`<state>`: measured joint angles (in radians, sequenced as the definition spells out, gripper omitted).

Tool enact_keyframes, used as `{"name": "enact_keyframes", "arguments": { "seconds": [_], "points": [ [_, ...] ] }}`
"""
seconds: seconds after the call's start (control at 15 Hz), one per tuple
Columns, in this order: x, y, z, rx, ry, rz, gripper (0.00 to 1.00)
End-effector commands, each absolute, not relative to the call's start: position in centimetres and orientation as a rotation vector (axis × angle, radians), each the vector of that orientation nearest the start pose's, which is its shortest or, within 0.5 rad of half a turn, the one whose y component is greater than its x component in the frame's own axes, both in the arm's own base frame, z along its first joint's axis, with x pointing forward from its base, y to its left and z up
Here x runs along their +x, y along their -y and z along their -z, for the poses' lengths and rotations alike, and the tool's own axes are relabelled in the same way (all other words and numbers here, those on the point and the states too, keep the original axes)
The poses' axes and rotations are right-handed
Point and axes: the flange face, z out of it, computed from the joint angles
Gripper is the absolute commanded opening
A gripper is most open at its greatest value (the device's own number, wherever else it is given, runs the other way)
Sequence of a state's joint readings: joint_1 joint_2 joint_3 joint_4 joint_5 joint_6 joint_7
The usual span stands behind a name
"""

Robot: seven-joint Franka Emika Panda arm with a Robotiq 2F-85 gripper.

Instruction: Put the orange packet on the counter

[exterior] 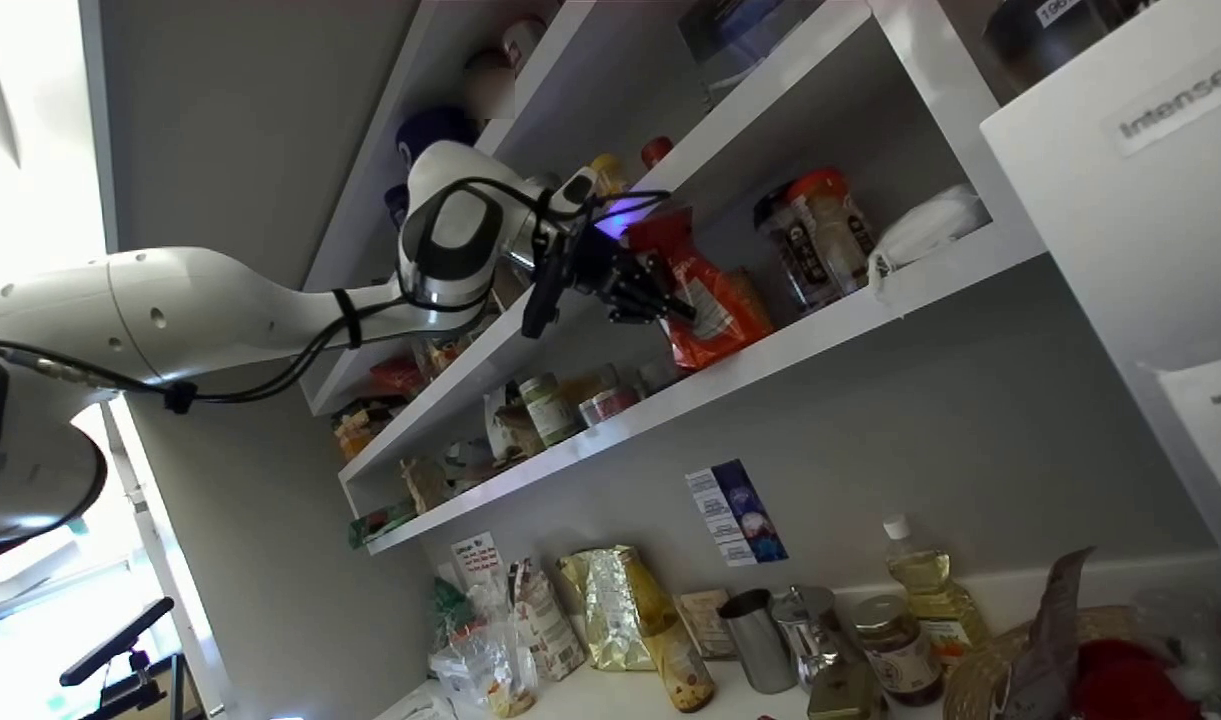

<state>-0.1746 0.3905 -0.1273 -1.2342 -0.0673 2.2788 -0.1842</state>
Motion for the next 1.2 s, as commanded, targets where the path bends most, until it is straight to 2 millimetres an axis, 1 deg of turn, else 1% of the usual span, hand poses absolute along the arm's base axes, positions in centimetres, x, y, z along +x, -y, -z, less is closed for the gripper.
{"name": "enact_keyframes", "arguments": {
  "seconds": [0.0,0.2,0.33,0.4,0.53,0.67,0.93,1.13],
  "points": [
    [65.0,16.1,-61.5,-3.228,-0.004,0.865,0.01],
    [62.6,12.2,-60.2,-3.196,0.125,0.73,0.01],
    [61.0,9.0,-58.6,-3.174,0.217,0.635,0.01],
    [60.3,7.1,-57.3,-3.161,0.268,0.576,0.01],
    [58.8,3.1,-54.1,-3.138,0.376,0.417,0.01],
    [57.4,-1.3,-50.4,-3.114,0.501,0.268,0.01],
    [54.4,-11.4,-42.8,-3.018,0.795,0.049,0.01],
    [51.5,-19.5,-37.2,-2.921,1.014,-0.109,0.01]
  ]
}}
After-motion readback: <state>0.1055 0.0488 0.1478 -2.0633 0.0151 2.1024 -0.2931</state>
